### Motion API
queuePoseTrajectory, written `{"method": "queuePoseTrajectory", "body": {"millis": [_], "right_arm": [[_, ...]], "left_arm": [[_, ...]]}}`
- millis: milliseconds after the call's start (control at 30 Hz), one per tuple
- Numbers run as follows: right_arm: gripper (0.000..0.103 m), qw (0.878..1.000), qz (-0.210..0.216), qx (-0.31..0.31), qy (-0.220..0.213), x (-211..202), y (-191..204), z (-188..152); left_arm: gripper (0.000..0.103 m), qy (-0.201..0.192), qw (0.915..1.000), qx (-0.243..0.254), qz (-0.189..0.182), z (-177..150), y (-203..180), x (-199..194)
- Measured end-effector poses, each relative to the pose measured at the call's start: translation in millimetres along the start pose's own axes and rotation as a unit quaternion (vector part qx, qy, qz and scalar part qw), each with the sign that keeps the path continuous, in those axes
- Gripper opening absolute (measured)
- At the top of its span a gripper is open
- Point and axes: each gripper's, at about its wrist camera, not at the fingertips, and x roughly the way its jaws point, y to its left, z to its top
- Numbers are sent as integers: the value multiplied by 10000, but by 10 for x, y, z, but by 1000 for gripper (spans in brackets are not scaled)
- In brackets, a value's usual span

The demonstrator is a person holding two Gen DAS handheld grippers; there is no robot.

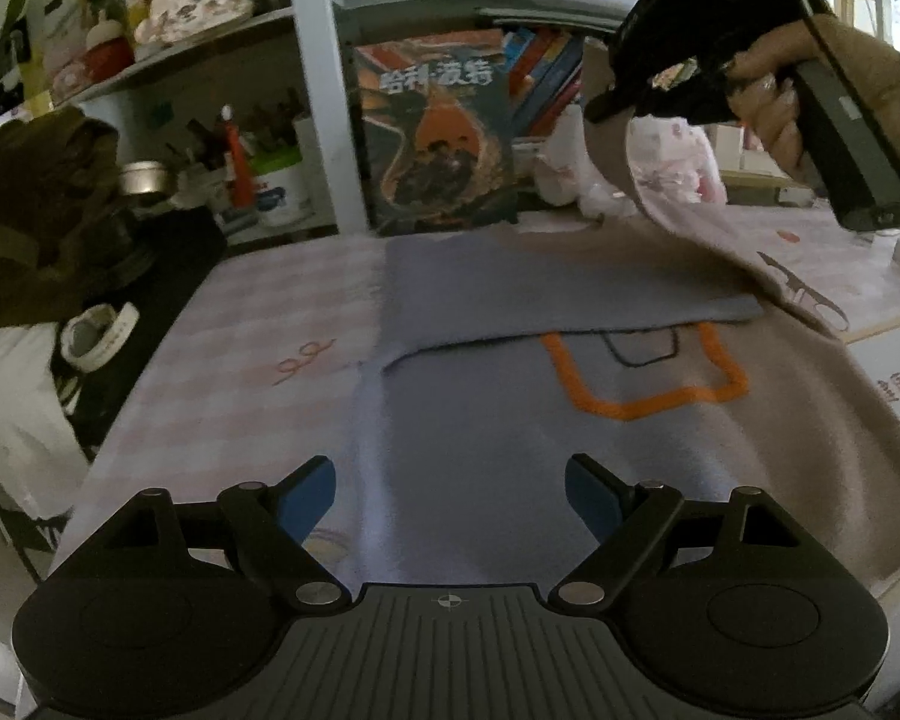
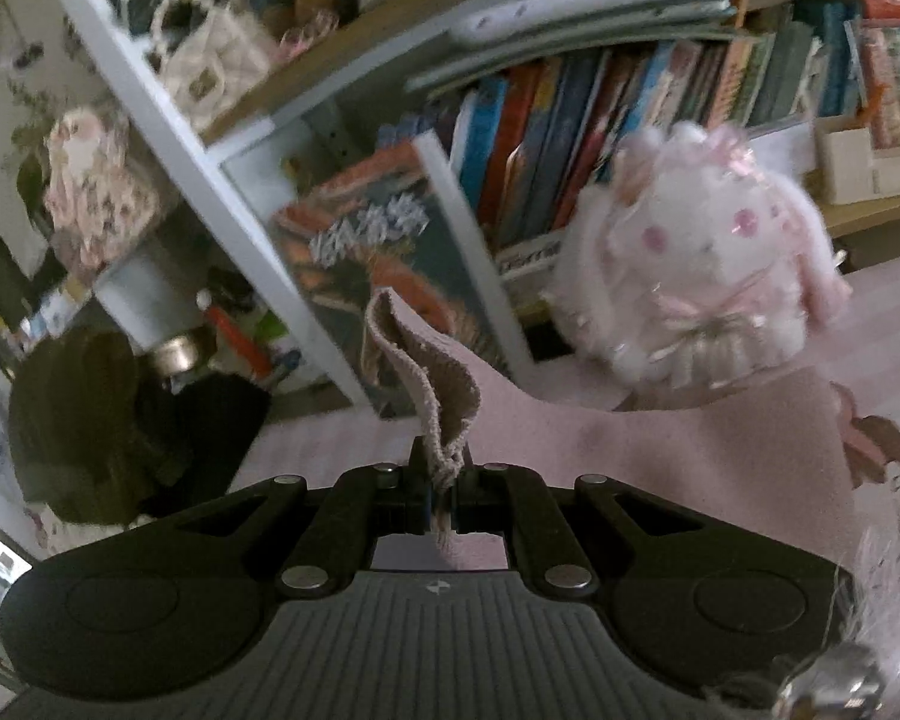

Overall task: Fold clothes
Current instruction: 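Carry the beige sleeve across the sweater body with the right tool, then open the right tool, laying the beige sleeve on the body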

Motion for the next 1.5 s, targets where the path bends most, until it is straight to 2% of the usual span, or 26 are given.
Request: {"method": "queuePoseTrajectory", "body": {"millis": [333, 467, 500, 533, 600, 633, 700, 900, 1100, 1267, 1500], "right_arm": [[5, 9963, -408, -482, 588, 507, 232, -316], [11, 9947, -381, -515, 801, 629, 253, -410], [18, 9944, -364, -518, 852, 654, 258, -432], [31, 9941, -315, -556, 874, 652, 277, -448], [43, 9936, -179, -663, 891, 625, 325, -476], [44, 9933, -99, -724, 892, 601, 350, -484], [53, 9926, -10, -824, 886, 529, 382, -497], [62, 9925, -112, -879, 837, 160, 258, -560], [63, 9912, -689, -793, 810, -375, -127, -821], [64, 9857, -1334, -650, 794, -831, -468, -1178], [65, 9756, -1964, -387, 904, -1362, -792, -1662]], "left_arm": [[86, 48, 9997, -218, 93, -112, 282, -53], [86, 51, 9996, -247, 118, -134, 326, -83], [86, 47, 9996, -245, 121, -134, 331, -87], [86, 41, 9996, -242, 120, -134, 334, -91], [86, 13, 9997, -235, 108, -134, 332, -95], [86, -2, 9997, -241, 96, -131, 331, -94], [86, -31, 9996, -263, 63, -120, 329, -84], [89, -100, 9993, -343, -56, -71, 340, 3], [89, -76, 9990, -377, -247, -33, 319, 128], [89, -17, 9988, -262, -421, -20, 238, 232], [90, 39, 9987, -169, -479, -23, 119, 287]]}}
